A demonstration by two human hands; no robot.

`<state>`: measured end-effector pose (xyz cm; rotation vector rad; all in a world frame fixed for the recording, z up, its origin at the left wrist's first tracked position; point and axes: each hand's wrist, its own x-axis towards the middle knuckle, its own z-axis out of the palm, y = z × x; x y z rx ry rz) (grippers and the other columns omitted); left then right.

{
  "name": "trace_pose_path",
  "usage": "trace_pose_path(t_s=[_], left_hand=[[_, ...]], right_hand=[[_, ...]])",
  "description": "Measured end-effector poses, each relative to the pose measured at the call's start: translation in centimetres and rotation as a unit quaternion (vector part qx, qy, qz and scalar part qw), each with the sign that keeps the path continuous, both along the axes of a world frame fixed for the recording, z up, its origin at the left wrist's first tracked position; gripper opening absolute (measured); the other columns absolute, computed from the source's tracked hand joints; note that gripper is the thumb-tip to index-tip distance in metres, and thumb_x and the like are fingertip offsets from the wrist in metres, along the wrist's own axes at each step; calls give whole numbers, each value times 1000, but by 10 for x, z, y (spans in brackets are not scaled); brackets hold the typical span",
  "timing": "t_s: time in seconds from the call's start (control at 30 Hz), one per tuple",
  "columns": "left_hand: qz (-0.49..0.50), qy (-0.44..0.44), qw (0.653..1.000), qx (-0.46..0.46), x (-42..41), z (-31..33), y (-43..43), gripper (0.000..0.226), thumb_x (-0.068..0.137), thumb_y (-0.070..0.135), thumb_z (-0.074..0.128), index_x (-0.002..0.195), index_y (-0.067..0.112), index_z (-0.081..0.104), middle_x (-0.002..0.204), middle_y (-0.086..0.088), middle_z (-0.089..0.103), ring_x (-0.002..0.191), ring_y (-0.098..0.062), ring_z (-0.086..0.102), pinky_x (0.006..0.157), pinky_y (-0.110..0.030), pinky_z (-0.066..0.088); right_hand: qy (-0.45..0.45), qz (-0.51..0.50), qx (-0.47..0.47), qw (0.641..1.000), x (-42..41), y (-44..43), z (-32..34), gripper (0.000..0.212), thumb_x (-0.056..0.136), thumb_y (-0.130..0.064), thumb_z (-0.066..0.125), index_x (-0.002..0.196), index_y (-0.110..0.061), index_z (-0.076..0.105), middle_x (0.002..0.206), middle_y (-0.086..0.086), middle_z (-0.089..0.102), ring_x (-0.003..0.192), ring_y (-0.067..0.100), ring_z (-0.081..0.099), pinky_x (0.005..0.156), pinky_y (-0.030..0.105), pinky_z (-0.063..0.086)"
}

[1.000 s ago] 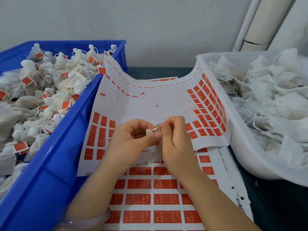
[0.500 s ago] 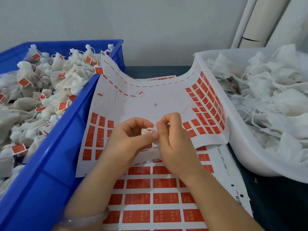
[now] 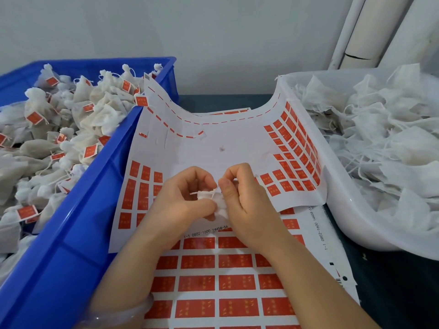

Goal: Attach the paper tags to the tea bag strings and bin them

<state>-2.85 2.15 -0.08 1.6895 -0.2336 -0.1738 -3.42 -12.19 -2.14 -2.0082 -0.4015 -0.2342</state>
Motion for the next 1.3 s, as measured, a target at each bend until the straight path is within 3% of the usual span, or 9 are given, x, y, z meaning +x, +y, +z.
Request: trace_pose_path(t_s=[0.3,0.4,0.5,0.63,0.77,0.87,1.1,1.2,1.3], left_hand=[[-11,9,1000,22,2,-1,6,20,64,1,62,75,17,66,67,-1,63,54,-11,57,52,-19,48],[-14,-6,999,33,1,-1,4,21,68,7,74,79,23,66,69,1,65,57,-13,59,55,-21,51],[11,-36,999,32,-1,2,0,19,64,35,74,81,29,68,68,2,67,55,-10,62,55,-18,52],[34,-51,996,58,-2,2,-2,24,59,45,67,79,31,69,68,3,68,54,-9,64,55,-15,51],[26,-47,997,62,-1,0,0,7,69,28,72,75,25,70,65,-1,68,54,-13,64,56,-18,52],[17,-59,996,69,-1,0,1,13,73,14,72,70,26,69,62,0,67,51,-11,63,55,-17,52],[-14,-56,992,110,-3,0,-2,28,78,2,67,63,25,65,53,3,63,43,-8,58,51,-19,51],[-21,-52,993,99,-3,-2,-5,26,78,1,64,63,22,64,52,2,61,43,-8,57,48,-18,48],[-23,-53,994,92,-3,-3,-8,12,72,11,59,65,21,62,54,3,57,44,-7,52,46,-16,45]], right_hand=[[15,7,-26,1000,1,-1,-2,21,81,-56,24,88,-38,32,73,-18,48,75,-10,54,49,6,40],[23,9,-15,1000,1,-2,-1,19,83,-53,26,87,-37,34,71,-17,48,69,-10,54,49,6,40],[25,10,10,1000,1,-3,0,19,81,-52,26,85,-36,36,64,-14,47,59,-9,51,49,6,38],[23,-16,14,1000,1,-2,-1,18,83,-51,27,85,-36,36,69,-15,48,67,-9,52,54,5,41],[16,-46,29,998,2,-1,-1,20,80,-53,25,86,-37,35,72,-16,50,76,-2,54,57,14,49],[7,-71,44,996,1,0,0,20,81,-53,25,86,-37,35,71,-12,53,71,4,58,58,22,53],[-34,-119,96,988,2,3,3,12,92,-38,29,85,-32,37,83,-16,60,71,-1,55,61,10,44],[29,-101,189,976,1,6,7,14,98,-28,35,87,-25,44,79,-11,67,50,4,51,50,10,42],[143,-82,305,938,2,7,11,20,99,-30,36,85,-24,49,63,-1,64,41,6,44,45,17,40]])
